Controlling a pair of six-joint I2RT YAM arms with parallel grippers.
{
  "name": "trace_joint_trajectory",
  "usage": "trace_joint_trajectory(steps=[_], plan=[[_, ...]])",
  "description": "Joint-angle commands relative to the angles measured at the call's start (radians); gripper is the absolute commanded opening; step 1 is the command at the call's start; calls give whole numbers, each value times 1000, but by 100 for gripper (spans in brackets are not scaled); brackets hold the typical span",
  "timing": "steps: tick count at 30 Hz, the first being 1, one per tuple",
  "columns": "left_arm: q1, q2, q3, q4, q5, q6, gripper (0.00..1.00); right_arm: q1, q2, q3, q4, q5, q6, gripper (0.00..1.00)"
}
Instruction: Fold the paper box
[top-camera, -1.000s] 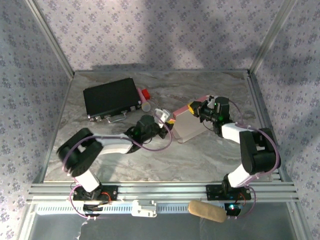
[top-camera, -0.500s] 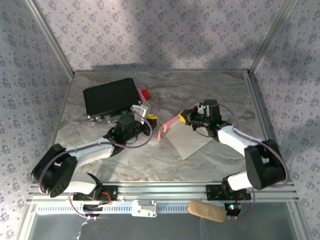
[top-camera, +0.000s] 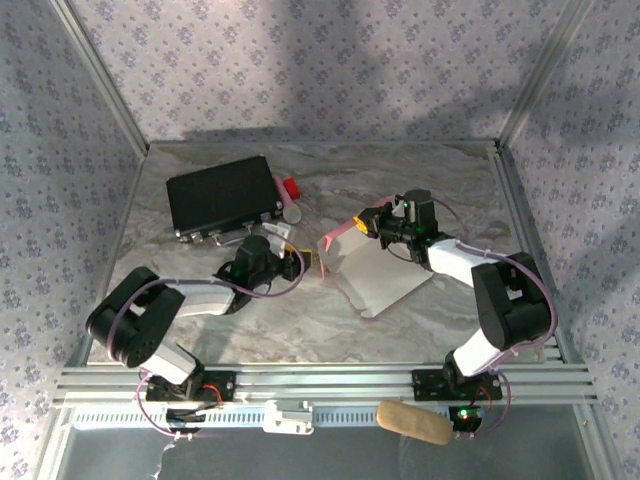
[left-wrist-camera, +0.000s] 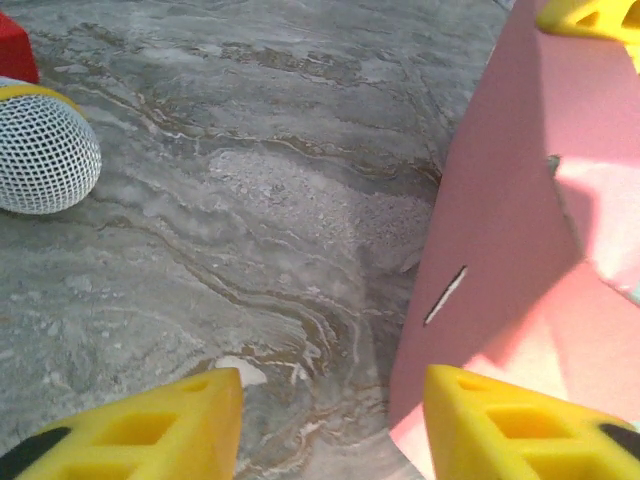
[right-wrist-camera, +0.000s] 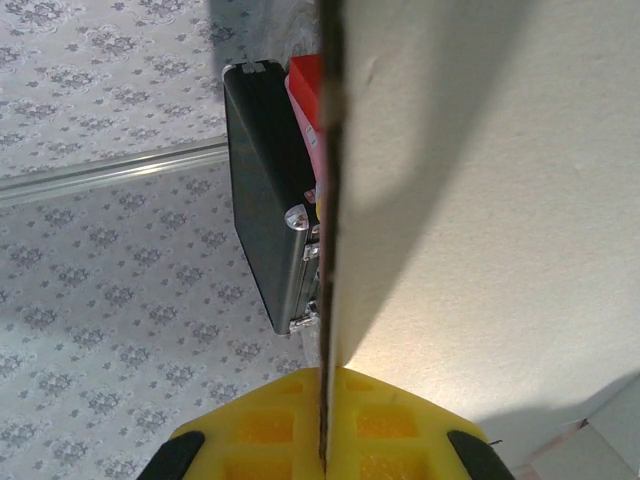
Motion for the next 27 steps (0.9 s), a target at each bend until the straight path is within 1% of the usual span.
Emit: trace_joint_trajectory(steps=[1, 2, 4, 7, 10, 14, 19, 27], plan=[[-4, 93, 32, 137, 138, -10, 44, -9, 17, 20, -25, -6, -7, 0], [-8, 119, 35, 166, 151, -12, 42, -9, 16, 17, -20, -7, -10, 0], [-24, 146, 36, 209, 144, -6, 41, -13, 12, 9, -12, -6, -8, 0], [-59, 167, 21, 281, 95, 27, 39, -15, 15, -2, 9, -7, -6, 0], [-99, 197, -2, 399, 34, 77, 35, -17, 23, -1, 17, -13, -4, 0], [-110, 260, -11, 521, 4, 93, 33, -21, 20, -5, 25, -20, -2, 0], [-112, 310, 20, 559, 7, 78, 33, -25, 16, -8, 29, -22, -2, 0], [-135, 315, 55, 552, 21, 61, 39, -27, 33, -12, 64, -23, 10, 0]])
